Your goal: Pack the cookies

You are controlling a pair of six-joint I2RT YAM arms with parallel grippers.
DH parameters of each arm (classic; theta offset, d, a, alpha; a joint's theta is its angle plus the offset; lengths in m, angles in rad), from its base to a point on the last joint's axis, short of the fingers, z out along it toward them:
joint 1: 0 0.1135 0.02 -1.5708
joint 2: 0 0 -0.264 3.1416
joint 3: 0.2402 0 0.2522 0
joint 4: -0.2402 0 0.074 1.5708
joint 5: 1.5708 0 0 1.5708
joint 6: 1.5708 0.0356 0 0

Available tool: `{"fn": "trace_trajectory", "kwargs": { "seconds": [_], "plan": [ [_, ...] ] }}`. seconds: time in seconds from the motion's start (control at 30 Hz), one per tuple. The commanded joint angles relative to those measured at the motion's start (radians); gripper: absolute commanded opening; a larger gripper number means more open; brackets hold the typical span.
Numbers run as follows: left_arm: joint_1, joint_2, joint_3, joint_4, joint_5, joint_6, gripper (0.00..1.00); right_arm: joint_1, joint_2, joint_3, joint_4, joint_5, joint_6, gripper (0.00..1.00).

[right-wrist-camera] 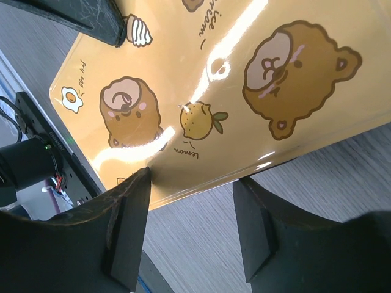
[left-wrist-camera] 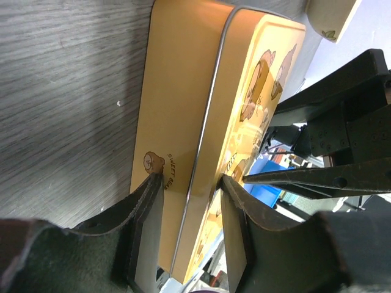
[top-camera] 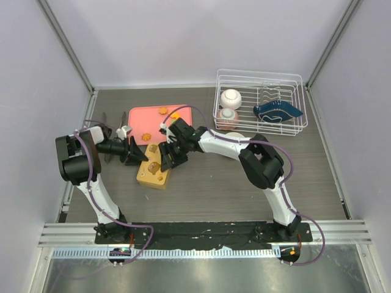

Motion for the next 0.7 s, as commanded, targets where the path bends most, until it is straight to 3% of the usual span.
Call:
{"fn": "trace_trajectory", "kwargs": {
  "seconds": [0.0,0.17,0.23,0.3,0.4,0.67],
  "plan": [
    [-0.025,0.052,-0.043,0.244,-0.117,-0.082,0.0,0.031,-0.078,0.014,0.097,-0.04,-0.022,0.58],
    [-0.025,0.06,-0.047,0.258,-0.109,-0.094,0.0,0.026,-0.092,0.025,0.072,0.0,-0.048,0.59],
    [-0.026,0.047,-0.052,0.26,-0.095,-0.088,0.07,0.025,-0.104,0.03,0.066,0.021,-0.06,0.59],
    [-0.028,0.024,-0.061,0.258,-0.083,-0.076,0.23,0.022,-0.115,0.036,0.056,0.035,-0.065,0.6],
    [-0.034,0.008,-0.07,0.251,-0.074,-0.051,0.39,0.017,-0.122,0.049,0.033,0.055,-0.074,0.6],
    [-0.054,-0.014,-0.074,0.22,-0.068,-0.028,0.47,-0.003,-0.115,0.063,-0.013,0.091,-0.086,0.61]
  ]
}}
